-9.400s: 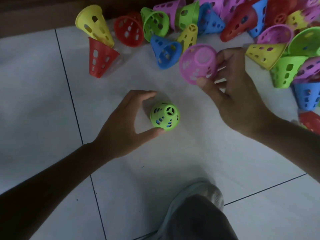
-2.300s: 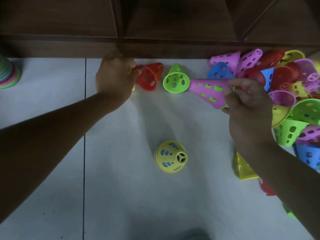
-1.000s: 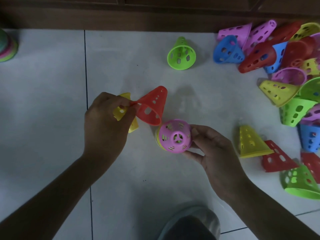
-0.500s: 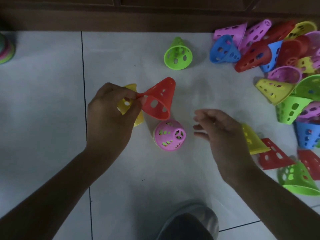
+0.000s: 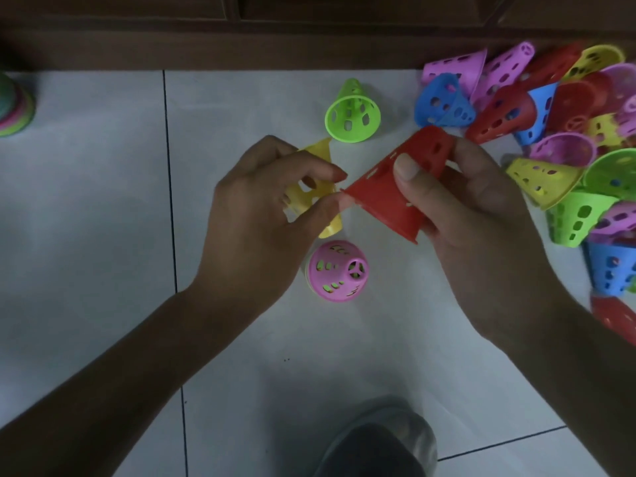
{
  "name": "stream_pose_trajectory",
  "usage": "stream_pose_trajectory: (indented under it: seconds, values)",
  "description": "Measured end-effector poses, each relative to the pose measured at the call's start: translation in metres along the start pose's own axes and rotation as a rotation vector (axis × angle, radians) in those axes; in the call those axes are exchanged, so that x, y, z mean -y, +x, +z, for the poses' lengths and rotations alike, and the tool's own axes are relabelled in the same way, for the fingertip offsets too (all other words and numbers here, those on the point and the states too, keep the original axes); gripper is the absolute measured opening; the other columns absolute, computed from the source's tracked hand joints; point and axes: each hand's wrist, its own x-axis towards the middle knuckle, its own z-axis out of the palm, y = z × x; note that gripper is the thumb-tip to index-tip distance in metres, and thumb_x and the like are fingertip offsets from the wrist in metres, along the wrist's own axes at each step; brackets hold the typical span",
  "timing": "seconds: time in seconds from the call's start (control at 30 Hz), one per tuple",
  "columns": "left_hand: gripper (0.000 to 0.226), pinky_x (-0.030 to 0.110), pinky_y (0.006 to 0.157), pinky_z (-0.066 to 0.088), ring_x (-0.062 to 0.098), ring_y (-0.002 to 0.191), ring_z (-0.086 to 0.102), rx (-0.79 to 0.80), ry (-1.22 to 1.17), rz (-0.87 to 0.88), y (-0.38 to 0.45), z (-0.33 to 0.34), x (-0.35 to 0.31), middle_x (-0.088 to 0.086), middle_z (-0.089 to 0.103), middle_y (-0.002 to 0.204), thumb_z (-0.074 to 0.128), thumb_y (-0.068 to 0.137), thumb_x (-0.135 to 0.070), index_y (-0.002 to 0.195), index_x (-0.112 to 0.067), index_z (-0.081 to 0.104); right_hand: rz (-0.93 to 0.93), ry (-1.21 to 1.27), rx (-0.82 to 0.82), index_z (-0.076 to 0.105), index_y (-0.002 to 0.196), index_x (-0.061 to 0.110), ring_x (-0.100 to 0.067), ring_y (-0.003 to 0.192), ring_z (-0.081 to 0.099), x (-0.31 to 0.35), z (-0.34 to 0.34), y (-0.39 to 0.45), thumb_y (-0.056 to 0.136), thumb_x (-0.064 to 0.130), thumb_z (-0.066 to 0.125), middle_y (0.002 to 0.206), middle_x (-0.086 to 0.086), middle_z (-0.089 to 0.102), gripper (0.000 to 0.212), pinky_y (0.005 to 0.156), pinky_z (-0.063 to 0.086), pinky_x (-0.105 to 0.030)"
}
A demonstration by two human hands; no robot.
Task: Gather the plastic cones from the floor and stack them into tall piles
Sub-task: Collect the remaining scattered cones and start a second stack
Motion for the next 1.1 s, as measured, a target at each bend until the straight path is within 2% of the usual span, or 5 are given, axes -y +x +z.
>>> stream_pose_trajectory:
  seconds: [0.13,0.3,0.63,0.83,1.1]
  values:
    - [0.02,0.026,0.075,0.053,0.004,0.082,0.061,-0.007,0.014,-0.06,-0.009,-0.003,0.011,-0.004,0.062,0.097,0.079,0.086,-0.025,0.105,-0.022,0.077,-0.076,-0.018,-0.059,0.059,0.119,0.018,-0.013,0.105,0.069,-0.015,-0.004,-0.02,0.08,0.028,0.08,0.111,-0.001,0.072,0.046,0.084,0.054,-0.023]
    - [0.018,0.026,0.077,0.056,0.01,0.087,0.065,-0.05,-0.044,-0.132,-0.019,-0.009,0.017,0.0,0.066,0.1,0.075,0.09,-0.016,0.107,-0.022,0.074,-0.119,-0.174,0.039,0.055,0.117,0.032,-0.018,0.113,0.065,-0.041,0.003,-0.042,0.073,0.023,0.086,0.117,0.005,0.068,0.055,0.097,0.054,-0.043]
    - [0.024,0.018,0.078,0.056,0.008,0.093,0.067,-0.002,-0.28,-0.307,-0.016,-0.009,0.004,-0.008,0.069,0.102,0.064,0.098,-0.009,0.114,-0.025,0.071,-0.136,-0.552,0.108,0.05,0.129,0.037,-0.003,0.119,0.055,-0.08,0.013,-0.043,0.079,0.034,0.084,0.125,0.016,0.058,0.06,0.092,0.043,-0.006]
    - [0.023,0.053,0.081,0.059,0.028,0.097,0.07,0.123,-0.469,-0.299,-0.016,-0.008,-0.008,-0.003,0.072,0.108,0.058,0.102,-0.008,0.117,-0.02,0.071,-0.198,-0.44,0.056,0.044,0.139,0.033,-0.009,0.129,0.053,-0.065,0.009,-0.043,0.085,0.05,0.074,0.133,0.019,0.056,0.064,0.105,0.047,-0.034]
    - [0.024,0.054,0.094,0.056,0.031,0.111,0.068,0.21,-0.661,-0.309,-0.02,-0.003,-0.026,0.007,0.072,0.114,0.058,0.098,-0.013,0.118,-0.015,0.07,-0.363,-0.449,-0.033,0.058,0.129,0.022,-0.011,0.114,0.063,-0.038,0.003,-0.03,0.096,0.032,0.064,0.121,0.014,0.065,0.035,0.095,0.053,-0.034]
